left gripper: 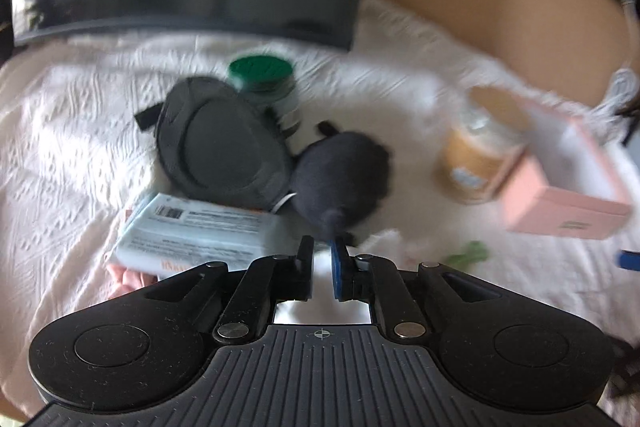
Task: Organize soft objects
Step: 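Lift the white knit cloth with the left gripper toward the pink box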
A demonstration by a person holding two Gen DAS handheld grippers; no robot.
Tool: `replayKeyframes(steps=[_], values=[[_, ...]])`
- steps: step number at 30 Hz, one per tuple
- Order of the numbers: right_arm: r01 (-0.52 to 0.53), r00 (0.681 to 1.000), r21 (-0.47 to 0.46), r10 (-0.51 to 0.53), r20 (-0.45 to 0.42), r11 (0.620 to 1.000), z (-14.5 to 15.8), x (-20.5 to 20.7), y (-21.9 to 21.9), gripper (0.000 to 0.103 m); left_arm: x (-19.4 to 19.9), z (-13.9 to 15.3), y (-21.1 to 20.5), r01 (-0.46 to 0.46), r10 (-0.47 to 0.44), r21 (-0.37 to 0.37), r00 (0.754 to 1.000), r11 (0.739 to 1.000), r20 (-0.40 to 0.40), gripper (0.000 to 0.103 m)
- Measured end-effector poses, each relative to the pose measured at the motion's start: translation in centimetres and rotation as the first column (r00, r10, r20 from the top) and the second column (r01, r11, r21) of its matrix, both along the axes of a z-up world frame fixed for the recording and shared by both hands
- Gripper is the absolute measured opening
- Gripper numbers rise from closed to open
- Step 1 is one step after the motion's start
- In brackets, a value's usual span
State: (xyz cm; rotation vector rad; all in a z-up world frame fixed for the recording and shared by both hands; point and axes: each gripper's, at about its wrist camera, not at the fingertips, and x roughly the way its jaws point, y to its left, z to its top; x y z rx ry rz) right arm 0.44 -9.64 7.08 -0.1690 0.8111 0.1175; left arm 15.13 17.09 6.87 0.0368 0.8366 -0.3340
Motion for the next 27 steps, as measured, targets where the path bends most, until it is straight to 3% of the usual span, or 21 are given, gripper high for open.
replayKeyframes(steps=[2, 4, 6, 11, 17, 21, 23, 27], values=[[-0.001, 1.0, -0.007, 0.001, 0.0, 1.0, 0.0, -0.4, -0.2, 0.103, 1.7, -1.1, 0.8, -0.051, 0.046, -0.051, 0.995, 0.997, -0.089, 0.01], [0.011, 1.0, 0.0, -0.011, -0.004, 1.0, 0.0, -0.7, -0.8, 0.103, 1.6, -1.7, 1.6, -0.07, 0.046, -0.152, 0.986, 0.986, -0.16, 0.01], [0.034, 0.999, 0.013, -0.034, -0.009, 0.999, -0.1, -0.9, -1.6, 0.103, 0.0, -2.3, 1.5, -0.027, -0.024, -0.235, 0.977, 0.972, -0.211, 0.01], [0.071, 0.997, 0.03, -0.07, -0.026, 0.997, -0.3, -0.9, -2.8, 0.103, -5.7, -4.0, -0.4, 0.099, -0.177, -0.289, 0.95, 0.952, -0.259, 0.01], [0.037, 0.999, 0.024, -0.036, -0.028, 0.999, -0.5, -0.4, -1.9, 0.103, -10.5, -4.1, -3.6, 0.273, -0.292, -0.12, 0.938, 0.954, -0.186, 0.014], [0.018, 1.0, 0.024, -0.017, -0.024, 1.0, -0.5, -0.2, -1.5, 0.103, -12.2, -1.7, -4.6, 0.344, -0.343, 0.035, 0.939, 0.938, -0.027, 0.016], [0.017, 0.999, 0.028, -0.017, -0.029, 0.999, -0.6, -0.1, -1.5, 0.103, -12.3, -1.3, -5.5, 0.384, -0.389, 0.139, 0.921, 0.913, 0.016, 0.016], [0.02, 0.999, 0.029, -0.019, -0.035, 0.999, -0.7, -0.1, -1.6, 0.103, -11.3, -3.1, -6.4, 0.436, -0.447, 0.285, 0.894, 0.854, -0.028, 0.021]])
